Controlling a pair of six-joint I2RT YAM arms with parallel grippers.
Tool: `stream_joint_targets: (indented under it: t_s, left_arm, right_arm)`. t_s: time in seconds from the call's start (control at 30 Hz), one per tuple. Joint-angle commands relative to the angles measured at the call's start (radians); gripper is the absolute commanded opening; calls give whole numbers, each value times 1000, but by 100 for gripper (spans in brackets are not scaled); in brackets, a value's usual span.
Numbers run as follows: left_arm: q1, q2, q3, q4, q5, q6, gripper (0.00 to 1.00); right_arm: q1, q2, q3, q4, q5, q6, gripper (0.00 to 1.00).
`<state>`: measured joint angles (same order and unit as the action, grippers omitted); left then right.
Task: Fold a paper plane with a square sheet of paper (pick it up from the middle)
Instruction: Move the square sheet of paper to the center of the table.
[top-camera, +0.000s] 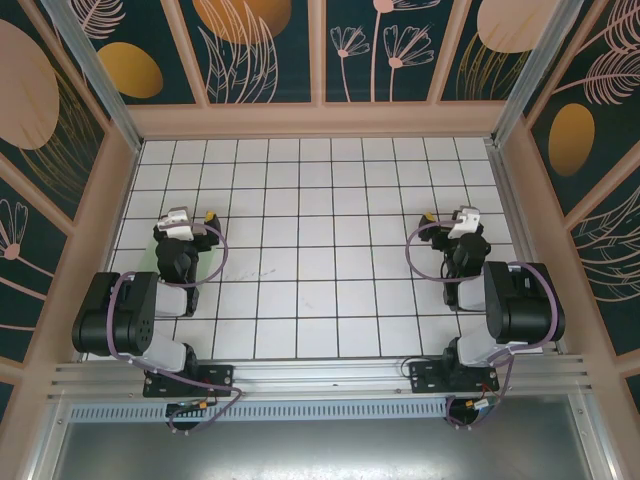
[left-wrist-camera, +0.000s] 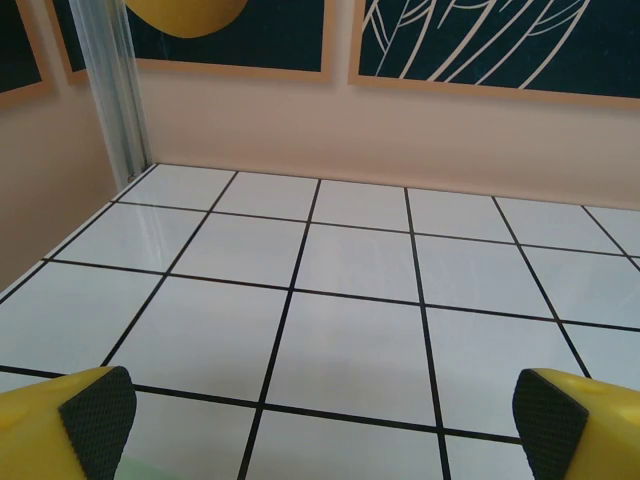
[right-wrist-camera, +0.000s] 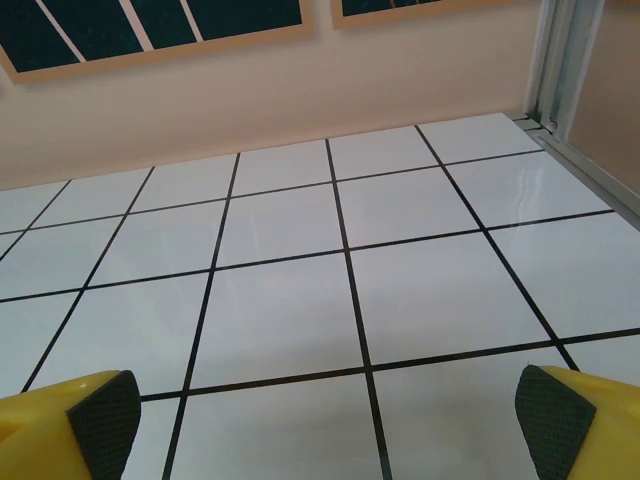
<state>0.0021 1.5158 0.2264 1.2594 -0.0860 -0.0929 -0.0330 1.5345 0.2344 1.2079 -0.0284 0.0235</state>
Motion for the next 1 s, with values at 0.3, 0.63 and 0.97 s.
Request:
stream_joint_targets:
  t_s: [0.3, 0.63, 0.97]
  left_arm:
    - [7, 5, 10, 17, 12, 15, 99]
    - [7, 4, 11, 14, 11, 15, 99]
    - [8, -84, 25, -80, -48, -7, 99]
  right_arm:
    - [-8, 5, 7, 21, -22, -13, 99]
    - [-9, 6, 9, 18, -24, -13, 99]
    - [0, -66, 22, -52, -3, -17, 99]
